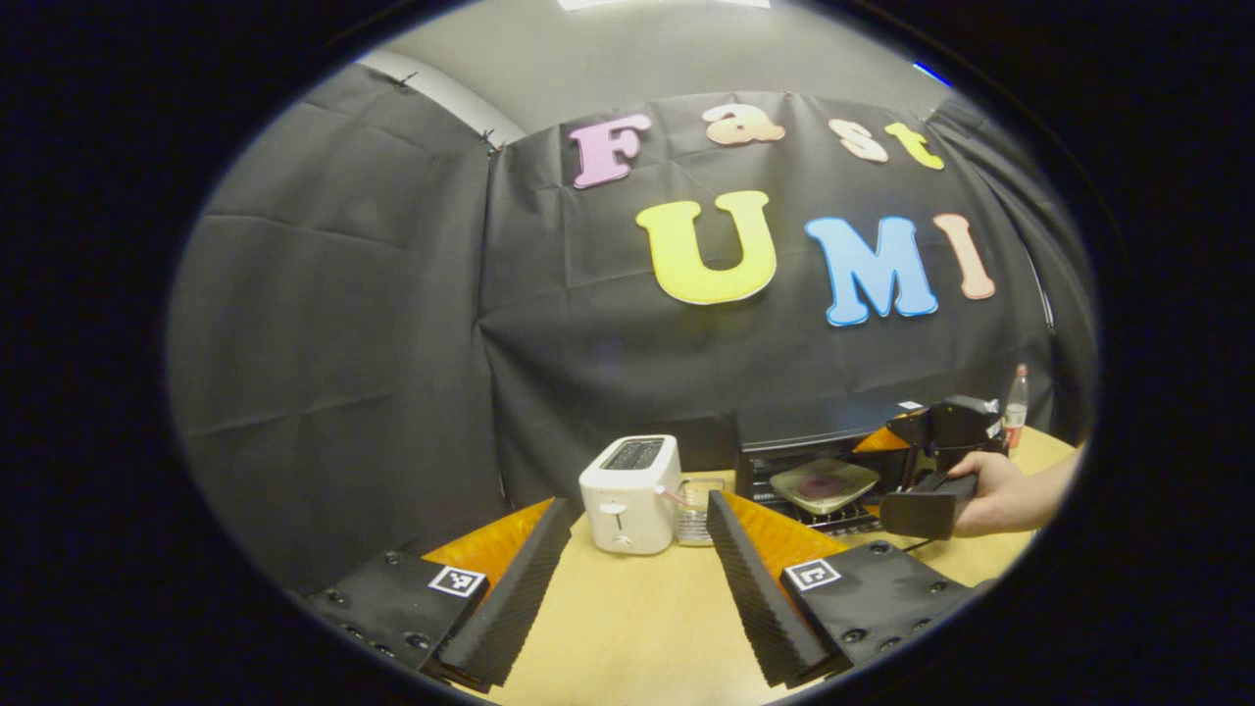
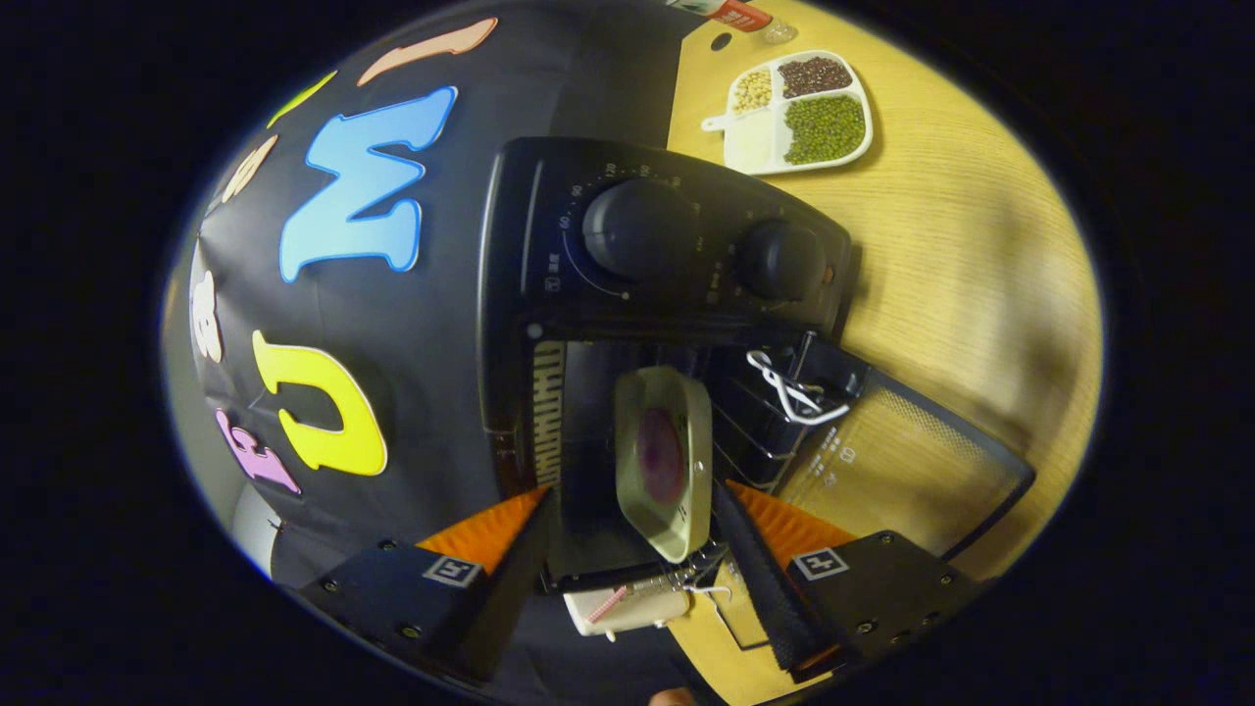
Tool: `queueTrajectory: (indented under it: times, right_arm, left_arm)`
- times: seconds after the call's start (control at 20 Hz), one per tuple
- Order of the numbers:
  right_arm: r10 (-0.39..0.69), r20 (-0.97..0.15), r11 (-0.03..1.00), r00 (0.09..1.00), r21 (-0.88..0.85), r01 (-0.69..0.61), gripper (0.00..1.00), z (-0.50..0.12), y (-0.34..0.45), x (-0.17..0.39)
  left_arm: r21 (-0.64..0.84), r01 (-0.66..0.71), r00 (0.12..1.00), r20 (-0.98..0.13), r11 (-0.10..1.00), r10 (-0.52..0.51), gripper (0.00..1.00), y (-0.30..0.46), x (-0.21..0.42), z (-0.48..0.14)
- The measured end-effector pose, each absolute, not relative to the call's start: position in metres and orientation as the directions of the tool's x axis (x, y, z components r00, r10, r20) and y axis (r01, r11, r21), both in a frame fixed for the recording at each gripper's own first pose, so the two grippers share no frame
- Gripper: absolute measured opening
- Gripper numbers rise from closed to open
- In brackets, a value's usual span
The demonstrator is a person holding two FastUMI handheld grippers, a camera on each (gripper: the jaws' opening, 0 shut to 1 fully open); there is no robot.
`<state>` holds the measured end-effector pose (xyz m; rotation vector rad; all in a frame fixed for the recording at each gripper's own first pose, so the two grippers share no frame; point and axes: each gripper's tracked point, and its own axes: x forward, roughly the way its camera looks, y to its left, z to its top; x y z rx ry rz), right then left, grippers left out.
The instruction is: Open the electric oven with the left hand, put the food in, and close the electric oven.
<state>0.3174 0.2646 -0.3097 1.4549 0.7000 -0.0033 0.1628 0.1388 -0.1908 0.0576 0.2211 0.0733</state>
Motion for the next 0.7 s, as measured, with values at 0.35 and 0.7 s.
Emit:
queueTrajectory:
  times: [0.35,0.7]
  right_arm:
    - [0.444,-0.451,0.455,0.774,0.858,0.239,0.97,-0.280,0.224,0.256]
    - [0.402,-0.432,0.726,0.807,0.687,0.005,0.97,-0.239,0.170,0.197]
  left_arm:
    - [-0.047,0.059,0.956,-0.284,0.997,-0.070,1.00,0.070,0.168,-0.219]
    - [-0.115,0.155,0.904,-0.384,0.981,-0.188,1.00,-0.001,0.167,-0.269]
